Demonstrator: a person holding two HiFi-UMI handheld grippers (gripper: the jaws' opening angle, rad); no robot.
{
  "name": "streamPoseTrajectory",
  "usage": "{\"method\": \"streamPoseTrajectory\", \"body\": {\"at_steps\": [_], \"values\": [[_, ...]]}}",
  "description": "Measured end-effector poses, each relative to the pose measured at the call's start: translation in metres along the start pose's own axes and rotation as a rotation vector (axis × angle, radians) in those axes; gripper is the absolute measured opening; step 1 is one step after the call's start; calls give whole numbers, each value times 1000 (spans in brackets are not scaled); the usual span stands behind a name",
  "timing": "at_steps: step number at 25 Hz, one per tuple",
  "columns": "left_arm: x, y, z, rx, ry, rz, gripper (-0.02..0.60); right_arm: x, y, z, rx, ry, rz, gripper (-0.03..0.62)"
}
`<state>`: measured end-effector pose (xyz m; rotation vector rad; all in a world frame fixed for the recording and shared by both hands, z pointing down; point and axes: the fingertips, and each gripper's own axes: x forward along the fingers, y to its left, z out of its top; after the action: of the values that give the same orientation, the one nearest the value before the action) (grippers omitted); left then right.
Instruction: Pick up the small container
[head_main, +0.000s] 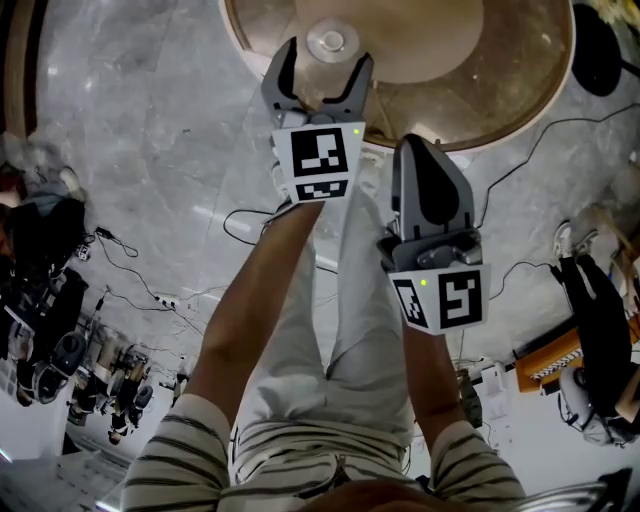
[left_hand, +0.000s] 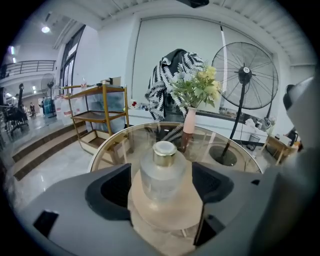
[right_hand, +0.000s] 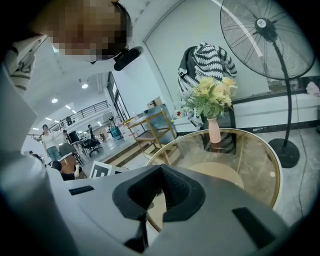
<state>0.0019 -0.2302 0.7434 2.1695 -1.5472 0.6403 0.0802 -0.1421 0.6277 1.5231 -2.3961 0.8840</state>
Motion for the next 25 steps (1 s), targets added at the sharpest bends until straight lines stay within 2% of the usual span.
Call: {"method": "streamPoseTrajectory", "body": {"at_steps": [4, 9, 25], "values": [[15, 4, -2, 46, -33, 3, 379, 4, -4, -4, 5, 10, -1, 9], [30, 7, -3, 90, -33, 7, 380, 7, -10, -2, 7, 12, -2, 10], [56, 3, -3, 99, -21, 16, 369, 7, -30, -4, 2, 28, -40, 10]]}}
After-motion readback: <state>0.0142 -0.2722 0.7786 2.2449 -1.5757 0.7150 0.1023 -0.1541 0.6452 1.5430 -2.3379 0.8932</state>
